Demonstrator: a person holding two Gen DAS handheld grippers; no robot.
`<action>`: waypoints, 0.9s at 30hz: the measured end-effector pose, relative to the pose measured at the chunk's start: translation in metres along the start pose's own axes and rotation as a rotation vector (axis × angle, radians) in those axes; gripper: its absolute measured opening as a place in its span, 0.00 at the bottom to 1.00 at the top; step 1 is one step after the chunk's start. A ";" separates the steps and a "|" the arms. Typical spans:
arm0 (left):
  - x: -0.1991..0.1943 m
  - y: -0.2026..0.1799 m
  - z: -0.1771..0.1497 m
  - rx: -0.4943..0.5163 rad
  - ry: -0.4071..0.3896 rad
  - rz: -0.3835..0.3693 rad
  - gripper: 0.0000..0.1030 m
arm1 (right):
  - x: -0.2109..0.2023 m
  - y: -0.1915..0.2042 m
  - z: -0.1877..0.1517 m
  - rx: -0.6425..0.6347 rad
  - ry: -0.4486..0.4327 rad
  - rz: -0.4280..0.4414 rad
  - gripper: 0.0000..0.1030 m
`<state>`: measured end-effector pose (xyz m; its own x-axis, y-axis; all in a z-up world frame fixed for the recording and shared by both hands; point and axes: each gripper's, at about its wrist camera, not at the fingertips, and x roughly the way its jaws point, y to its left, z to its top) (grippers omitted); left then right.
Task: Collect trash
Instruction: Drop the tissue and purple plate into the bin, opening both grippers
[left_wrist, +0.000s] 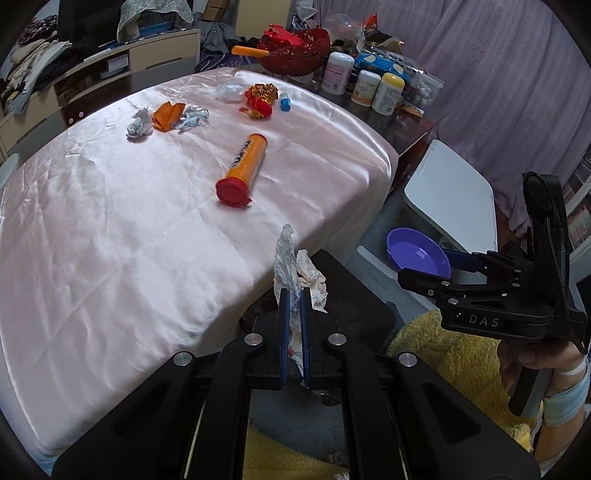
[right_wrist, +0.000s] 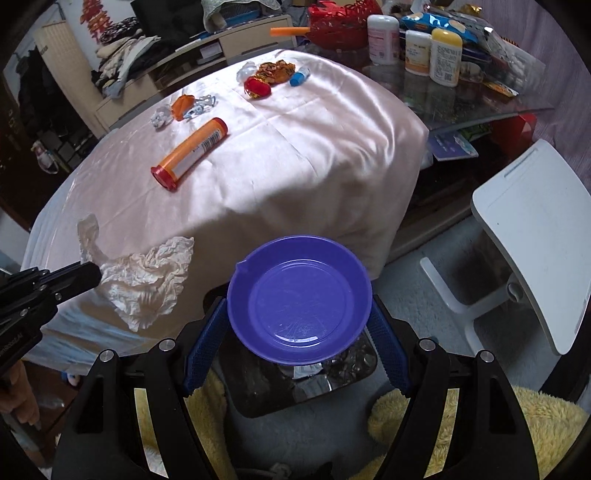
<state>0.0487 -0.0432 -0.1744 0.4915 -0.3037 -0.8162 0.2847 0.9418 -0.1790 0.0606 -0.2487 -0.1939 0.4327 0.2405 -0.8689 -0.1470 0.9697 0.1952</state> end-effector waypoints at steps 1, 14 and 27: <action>0.005 -0.002 -0.002 -0.003 0.011 -0.011 0.04 | 0.003 -0.003 -0.003 0.007 0.012 0.001 0.74; 0.092 -0.008 -0.037 -0.038 0.205 -0.056 0.04 | 0.033 -0.023 -0.017 0.054 0.121 0.020 0.74; 0.125 -0.015 -0.038 -0.037 0.290 -0.052 0.22 | 0.057 -0.033 -0.013 0.112 0.169 0.087 0.76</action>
<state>0.0748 -0.0898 -0.2944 0.2201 -0.3026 -0.9273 0.2706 0.9323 -0.2400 0.0785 -0.2678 -0.2557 0.2665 0.3218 -0.9085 -0.0738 0.9467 0.3137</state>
